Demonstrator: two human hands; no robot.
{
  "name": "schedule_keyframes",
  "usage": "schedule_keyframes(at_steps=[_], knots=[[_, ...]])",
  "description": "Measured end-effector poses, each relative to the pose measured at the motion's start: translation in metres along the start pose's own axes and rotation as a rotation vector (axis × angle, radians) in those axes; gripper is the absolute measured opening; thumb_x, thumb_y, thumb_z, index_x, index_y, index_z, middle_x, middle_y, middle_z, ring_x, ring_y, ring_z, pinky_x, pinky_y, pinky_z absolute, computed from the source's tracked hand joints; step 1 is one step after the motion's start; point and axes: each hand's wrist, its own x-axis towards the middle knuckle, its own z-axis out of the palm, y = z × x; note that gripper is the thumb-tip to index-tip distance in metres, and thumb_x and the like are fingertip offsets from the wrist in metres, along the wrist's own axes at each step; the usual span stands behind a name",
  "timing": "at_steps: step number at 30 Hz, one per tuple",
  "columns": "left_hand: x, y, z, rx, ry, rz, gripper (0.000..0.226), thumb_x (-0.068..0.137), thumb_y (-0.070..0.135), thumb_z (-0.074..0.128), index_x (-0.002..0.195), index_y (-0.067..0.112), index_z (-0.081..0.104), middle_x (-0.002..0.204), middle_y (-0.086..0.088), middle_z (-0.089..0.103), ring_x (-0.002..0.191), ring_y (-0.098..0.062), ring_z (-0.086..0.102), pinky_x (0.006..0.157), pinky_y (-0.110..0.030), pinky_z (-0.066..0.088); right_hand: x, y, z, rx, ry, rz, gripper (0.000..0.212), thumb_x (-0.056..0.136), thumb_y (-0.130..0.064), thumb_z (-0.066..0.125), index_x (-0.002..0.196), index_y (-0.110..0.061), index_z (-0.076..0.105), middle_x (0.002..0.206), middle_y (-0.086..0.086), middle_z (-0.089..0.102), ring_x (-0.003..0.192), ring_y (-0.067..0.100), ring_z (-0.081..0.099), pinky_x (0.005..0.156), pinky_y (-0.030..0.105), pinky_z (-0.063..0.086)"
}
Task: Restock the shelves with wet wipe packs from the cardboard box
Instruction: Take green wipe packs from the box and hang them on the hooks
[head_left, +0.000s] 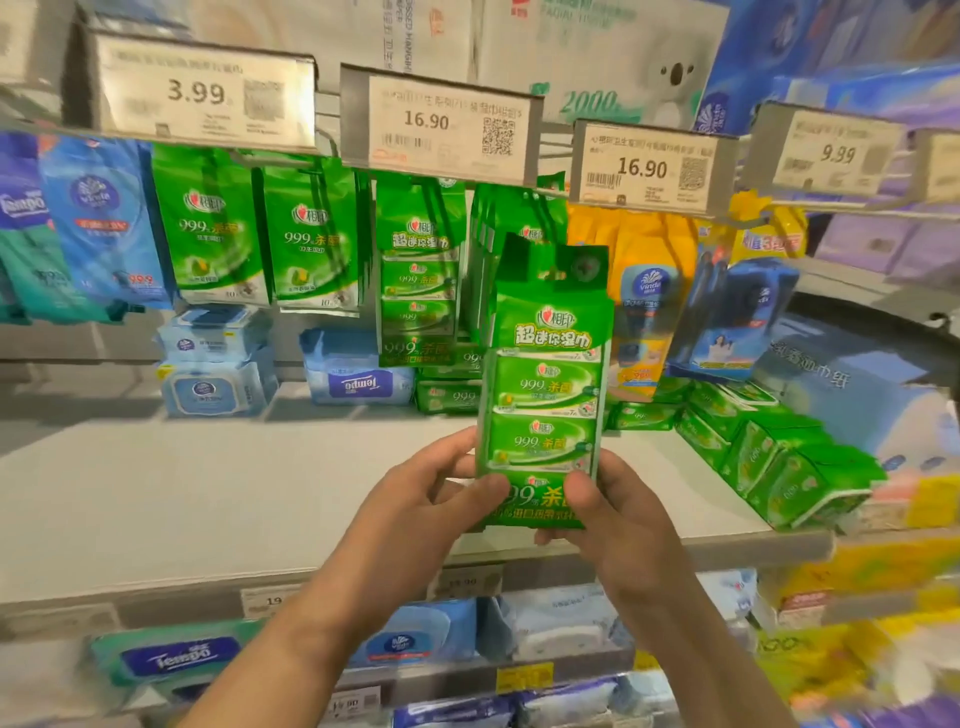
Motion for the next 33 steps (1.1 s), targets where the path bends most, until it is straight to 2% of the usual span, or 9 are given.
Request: schedule_keyframes(at_steps=[2, 3, 6, 10, 15, 21, 25, 30, 33], knots=[[0.005, 0.006, 0.011, 0.038, 0.002, 0.047, 0.041, 0.102, 0.019, 0.06, 0.137, 0.042, 0.062, 0.116, -0.005, 0.075, 0.104, -0.024, 0.07, 0.1, -0.041, 0.056, 0.004, -0.01, -0.012, -0.044, -0.032, -0.046, 0.032, 0.091, -0.031, 0.055, 0.119, -0.02, 0.067, 0.111, 0.005, 0.076, 0.093, 0.028, 0.07, 0.071, 0.037, 0.058], [0.007, 0.008, 0.017, 0.039, 0.002, 0.069, 0.043, 0.102, 0.019, 0.06, 0.139, 0.04, 0.06, 0.117, -0.007, 0.075, 0.105, -0.022, 0.07, 0.101, -0.039, 0.055, 0.007, -0.015, -0.017, -0.066, -0.059, -0.073, 0.029, 0.093, -0.029, 0.052, 0.117, -0.025, 0.068, 0.111, 0.004, 0.076, 0.093, 0.026, 0.07, 0.072, 0.038, 0.059], [0.012, 0.015, 0.031, 0.004, 0.038, 0.117, 0.048, 0.096, 0.02, 0.066, 0.141, 0.033, 0.059, 0.121, 0.005, 0.075, 0.111, -0.019, 0.071, 0.095, -0.026, 0.055, 0.011, -0.028, -0.029, -0.083, -0.101, -0.129, 0.027, 0.094, -0.028, 0.051, 0.111, -0.034, 0.07, 0.109, 0.001, 0.077, 0.089, 0.019, 0.071, 0.074, 0.036, 0.059], [0.017, 0.018, 0.04, 0.029, 0.086, 0.157, 0.047, 0.094, 0.03, 0.07, 0.14, 0.038, 0.06, 0.125, 0.01, 0.073, 0.114, -0.02, 0.07, 0.098, -0.032, 0.056, 0.019, -0.034, -0.04, -0.055, -0.133, -0.168, 0.026, 0.094, -0.03, 0.053, 0.115, -0.028, 0.068, 0.108, 0.005, 0.077, 0.087, 0.021, 0.072, 0.072, 0.031, 0.056], [0.028, 0.018, 0.041, 0.032, 0.148, 0.164, 0.059, 0.084, 0.047, 0.071, 0.141, 0.041, 0.059, 0.125, 0.008, 0.073, 0.115, -0.029, 0.068, 0.1, -0.041, 0.055, 0.033, -0.032, -0.041, 0.024, -0.155, -0.165, 0.027, 0.096, -0.029, 0.053, 0.119, -0.021, 0.066, 0.113, 0.01, 0.075, 0.095, 0.028, 0.071, 0.074, 0.039, 0.054], [0.039, 0.014, 0.038, 0.027, 0.136, 0.156, 0.052, 0.092, 0.034, 0.067, 0.143, 0.035, 0.058, 0.121, 0.004, 0.075, 0.111, -0.031, 0.069, 0.095, -0.036, 0.056, 0.045, -0.023, -0.036, 0.068, -0.147, -0.143, 0.029, 0.095, -0.029, 0.054, 0.121, -0.02, 0.065, 0.115, 0.012, 0.075, 0.101, 0.037, 0.069, 0.081, 0.046, 0.053], [0.044, 0.01, 0.037, 0.002, 0.129, 0.133, 0.052, 0.093, 0.031, 0.067, 0.144, 0.032, 0.058, 0.12, 0.001, 0.076, 0.111, -0.032, 0.069, 0.095, -0.034, 0.056, 0.051, -0.018, -0.036, 0.082, -0.137, -0.113, 0.031, 0.092, -0.031, 0.053, 0.118, -0.019, 0.065, 0.111, 0.009, 0.076, 0.09, 0.023, 0.068, 0.072, 0.04, 0.052], [0.051, 0.004, 0.035, -0.012, 0.155, 0.112, 0.051, 0.091, 0.037, 0.07, 0.141, 0.039, 0.06, 0.114, -0.014, 0.073, 0.109, -0.044, 0.067, 0.101, -0.058, 0.052, 0.053, -0.012, -0.034, 0.115, -0.137, -0.076, 0.037, 0.091, -0.034, 0.052, 0.119, -0.013, 0.063, 0.108, 0.009, 0.075, 0.083, 0.02, 0.066, 0.066, 0.034, 0.053], [0.051, 0.0, 0.034, 0.046, 0.138, 0.12, 0.049, 0.091, 0.042, 0.068, 0.139, 0.049, 0.059, 0.118, -0.008, 0.073, 0.113, -0.045, 0.063, 0.103, -0.059, 0.05, 0.052, -0.007, -0.035, 0.071, -0.118, -0.077, 0.035, 0.091, -0.035, 0.051, 0.119, -0.019, 0.065, 0.112, 0.01, 0.075, 0.088, 0.023, 0.067, 0.071, 0.041, 0.053]])
